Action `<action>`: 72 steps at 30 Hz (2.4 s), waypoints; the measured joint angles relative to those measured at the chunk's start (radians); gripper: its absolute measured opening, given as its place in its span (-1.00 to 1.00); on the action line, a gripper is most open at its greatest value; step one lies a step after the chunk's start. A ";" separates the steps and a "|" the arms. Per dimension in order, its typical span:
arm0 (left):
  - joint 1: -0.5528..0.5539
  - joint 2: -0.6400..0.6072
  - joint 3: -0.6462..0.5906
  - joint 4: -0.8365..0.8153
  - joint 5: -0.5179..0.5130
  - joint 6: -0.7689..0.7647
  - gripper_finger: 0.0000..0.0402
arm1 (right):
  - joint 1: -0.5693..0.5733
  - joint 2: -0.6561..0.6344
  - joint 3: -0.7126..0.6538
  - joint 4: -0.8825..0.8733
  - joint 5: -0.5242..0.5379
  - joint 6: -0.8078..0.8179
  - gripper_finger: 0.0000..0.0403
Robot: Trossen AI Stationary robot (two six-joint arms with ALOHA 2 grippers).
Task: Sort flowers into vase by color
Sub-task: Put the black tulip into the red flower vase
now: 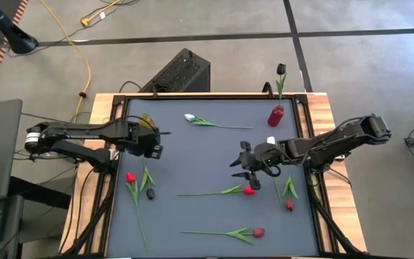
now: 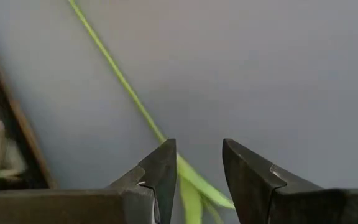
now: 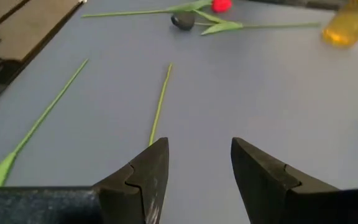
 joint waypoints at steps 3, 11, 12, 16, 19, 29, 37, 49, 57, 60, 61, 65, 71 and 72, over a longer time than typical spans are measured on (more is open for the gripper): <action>0.000 0.005 -0.063 0.036 0.015 -0.064 -0.41 | 0.000 -0.001 0.000 0.021 -0.002 -0.036 -0.01; -0.013 0.007 -0.190 0.146 0.040 -0.184 -0.41 | 0.000 -0.004 0.000 0.018 -0.003 -0.064 -0.01; -0.018 0.007 -0.202 0.161 0.041 -0.191 -0.41 | 0.000 -0.004 0.000 0.019 -0.003 -0.064 -0.01; -0.040 0.008 -0.229 0.175 0.033 -0.228 -0.41 | 0.000 -0.004 0.000 0.018 -0.004 -0.066 -0.01; -0.056 0.008 -0.250 0.191 0.007 -0.255 -0.41 | 0.000 -0.004 0.000 0.018 -0.004 -0.066 -0.01; -0.087 0.005 -0.342 0.344 0.003 -0.303 -0.41 | 0.000 -0.004 0.000 0.018 -0.006 -0.081 -0.01; -0.087 0.006 -0.344 0.346 0.006 -0.275 -0.52 | 0.000 -0.004 0.000 0.018 -0.006 -0.087 -0.01; -0.087 0.008 -0.339 0.338 0.011 -0.272 -0.98 | 0.000 -0.004 0.000 0.018 -0.006 -0.089 -0.01; -0.087 0.010 -0.270 0.338 0.050 -0.215 -0.99 | 0.000 -0.004 0.000 0.018 -0.006 -0.089 -0.01; -0.087 0.009 -0.222 0.342 0.077 -0.177 -0.99 | 0.000 -0.004 0.000 0.018 -0.006 -0.089 -0.01; -0.088 0.009 -0.206 0.339 0.094 -0.165 -1.00 | 0.000 -0.004 0.000 0.018 -0.006 -0.089 -0.01; -0.101 0.009 -0.146 0.360 0.158 -0.101 -1.00 | 0.001 -0.004 0.000 0.018 -0.006 -0.089 -0.01; -0.128 0.009 -0.105 0.577 0.214 0.000 -1.00 | 0.001 -0.004 0.000 0.033 -0.006 -0.113 -0.01; -0.130 0.009 -0.104 0.630 0.215 0.014 -1.00 | 0.001 -0.004 0.000 0.043 -0.006 -0.128 -0.01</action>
